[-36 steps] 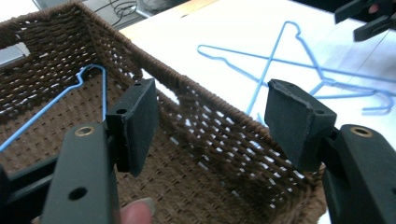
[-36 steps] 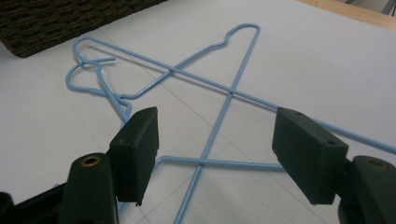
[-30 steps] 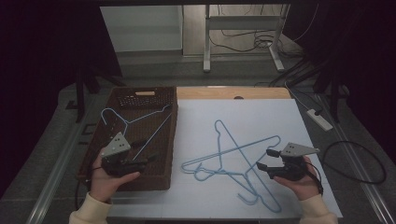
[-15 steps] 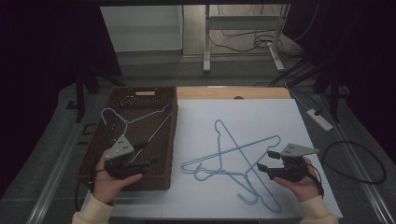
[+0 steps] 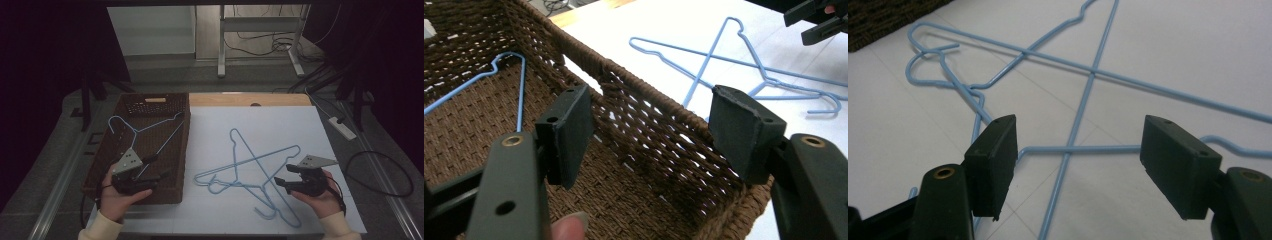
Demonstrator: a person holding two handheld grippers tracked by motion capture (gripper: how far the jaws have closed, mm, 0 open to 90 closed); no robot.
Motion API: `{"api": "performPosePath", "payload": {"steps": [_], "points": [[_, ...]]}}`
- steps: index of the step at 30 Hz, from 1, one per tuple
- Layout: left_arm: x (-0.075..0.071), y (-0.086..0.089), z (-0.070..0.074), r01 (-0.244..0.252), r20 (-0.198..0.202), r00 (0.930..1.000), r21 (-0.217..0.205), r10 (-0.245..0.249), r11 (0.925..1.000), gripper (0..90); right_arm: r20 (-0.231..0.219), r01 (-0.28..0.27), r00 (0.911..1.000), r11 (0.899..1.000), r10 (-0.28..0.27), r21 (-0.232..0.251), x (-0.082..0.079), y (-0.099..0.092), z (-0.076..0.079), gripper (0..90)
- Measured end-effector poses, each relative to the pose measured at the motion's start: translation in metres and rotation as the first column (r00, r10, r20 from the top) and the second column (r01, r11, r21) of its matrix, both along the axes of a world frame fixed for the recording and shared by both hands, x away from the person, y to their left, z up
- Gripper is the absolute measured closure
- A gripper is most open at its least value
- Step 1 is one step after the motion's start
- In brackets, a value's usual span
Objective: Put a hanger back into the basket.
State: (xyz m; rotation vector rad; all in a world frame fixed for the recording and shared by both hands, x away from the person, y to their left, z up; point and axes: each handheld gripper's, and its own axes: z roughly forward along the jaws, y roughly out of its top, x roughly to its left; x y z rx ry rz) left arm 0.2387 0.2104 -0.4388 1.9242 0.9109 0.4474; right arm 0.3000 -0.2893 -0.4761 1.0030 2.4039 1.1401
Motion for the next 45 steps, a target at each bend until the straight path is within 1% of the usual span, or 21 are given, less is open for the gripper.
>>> {"api": "performPosePath", "payload": {"steps": [6, 9, 11, 13, 15, 20, 23, 27, 28, 29, 30, 33, 34, 35, 37, 38, 39, 40, 41, 44, 45], "points": [[0.000, -0.005, 0.001, 0.031, -0.001, 0.9995, 0.006, -0.031, 0.9995, 34.1, -0.061, 0.036, 0.9973, 0.994, -0.042, -0.106, -0.008, 0.015, 0.004, 33.0], [0.000, -0.008, 0.000, 0.045, -0.005, 0.9990, 0.012, -0.045, 0.9989, 34.0, -0.100, 0.046, 0.9932, 0.989, -0.060, -0.137, -0.014, 0.022, 0.006, 34.1], [0.001, -0.010, 0.000, 0.051, -0.009, 0.9986, 0.014, -0.051, 0.9986, 34.0, -0.113, 0.044, 0.9917, 0.987, -0.062, -0.154, -0.015, 0.026, 0.006, 35.3], [0.001, -0.010, 0.000, 0.053, -0.011, 0.9986, 0.017, -0.052, 0.9985, 33.9, -0.160, 0.047, 0.9840, 0.982, -0.077, -0.184, -0.015, 0.034, 0.005, 38.2], [0.002, -0.010, 0.000, 0.050, -0.016, 0.9986, 0.012, -0.050, 0.9987, 34.0, -0.193, 0.028, 0.9788, 0.977, -0.070, -0.213, -0.014, 0.041, 0.004, 41.6], [0.002, -0.012, -0.001, 0.053, -0.013, 0.9985, 0.017, -0.052, 0.9985, 34.2, -0.238, 0.011, 0.9685, 0.969, -0.072, -0.248, -0.011, 0.053, 0.000, 45.1], [0.003, -0.014, -0.001, 0.051, -0.009, 0.9987, 0.023, -0.051, 0.9984, 34.3, -0.262, -0.002, 0.9620, 0.959, -0.076, -0.285, -0.009, 0.059, -0.006, 48.2], [0.003, -0.015, -0.002, 0.052, -0.011, 0.9986, 0.026, -0.052, 0.9983, 34.3, -0.267, -0.001, 0.9591, 0.943, -0.094, -0.333, -0.008, 0.067, -0.013, 52.5], [0.003, -0.015, -0.002, 0.052, -0.011, 0.9986, 0.026, -0.052, 0.9983, 34.3, -0.267, -0.001, 0.9591, 0.943, -0.094, -0.333, -0.008, 0.067, -0.013, 52.5], [0.003, -0.015, -0.003, 0.053, -0.012, 0.9986, 0.028, -0.052, 0.9982, 34.3, -0.265, 0.005, 0.9583, 0.931, -0.108, -0.364, -0.008, 0.070, -0.016, 56.4], [0.003, -0.015, -0.003, 0.053, -0.012, 0.9986, 0.028, -0.052, 0.9982, 34.3, -0.265, 0.005, 0.9583, 0.931, -0.108, -0.364, -0.008, 0.070, -0.016, 56.4], [0.002, -0.017, -0.003, 0.059, -0.014, 0.9982, 0.032, -0.059, 0.9977, 34.3, -0.290, 0.009, 0.9474, 0.918, -0.134, -0.396, -0.009, 0.077, -0.021, 64.8], [0.002, -0.018, -0.003, 0.060, -0.012, 0.9981, 0.034, -0.060, 0.9976, 34.3, -0.294, 0.011, 0.9460, 0.920, -0.137, -0.391, -0.010, 0.078, -0.021, 68.5], [0.002, -0.018, -0.003, 0.061, -0.011, 0.9981, 0.036, -0.061, 0.9975, 34.3, -0.294, 0.011, 0.9460, 0.920, -0.137, -0.391, -0.010, 0.078, -0.021, 68.5], [0.002, -0.019, -0.003, 0.064, -0.010, 0.9979, 0.037, -0.063, 0.9973, 34.3, -0.312, 0.027, 0.9359, 0.917, -0.163, -0.398, -0.010, 0.080, -0.020, 73.1], [0.001, -0.020, -0.003, 0.065, -0.010, 0.9979, 0.039, -0.064, 0.9971, 34.3, -0.319, 0.031, 0.9324, 0.918, -0.169, -0.394, -0.010, 0.080, -0.020, 76.1], [0.001, -0.020, -0.002, 0.065, -0.010, 0.9979, 0.039, -0.064, 0.9971, 34.3, -0.336, 0.039, 0.9242, 0.920, -0.182, -0.390, -0.009, 0.081, -0.020, 78.7], [0.001, -0.020, -0.002, 0.065, -0.009, 0.9979, 0.040, -0.065, 0.9971, 34.3, -0.338, 0.043, 0.9226, 0.920, -0.186, -0.389, -0.008, 0.081, -0.020, 79.7], [0.001, -0.021, -0.002, 0.066, -0.008, 0.9978, 0.042, -0.066, 0.9970, 34.3, -0.348, 0.055, 0.9156, 0.920, -0.202, -0.389, -0.007, 0.080, -0.019, 81.5], [0.001, -0.022, -0.002, 0.068, -0.006, 0.9977, 0.044, -0.067, 0.9967, 34.4, -0.361, 0.060, 0.9078, 0.917, -0.214, -0.394, -0.004, 0.080, -0.019, 85.5], [0.000, -0.022, -0.002, 0.069, -0.005, 0.9976, 0.045, -0.069, 0.9966, 34.3, -0.362, 0.055, 0.9082, 0.918, -0.210, -0.393, -0.003, 0.080, -0.019, 85.3]]}}
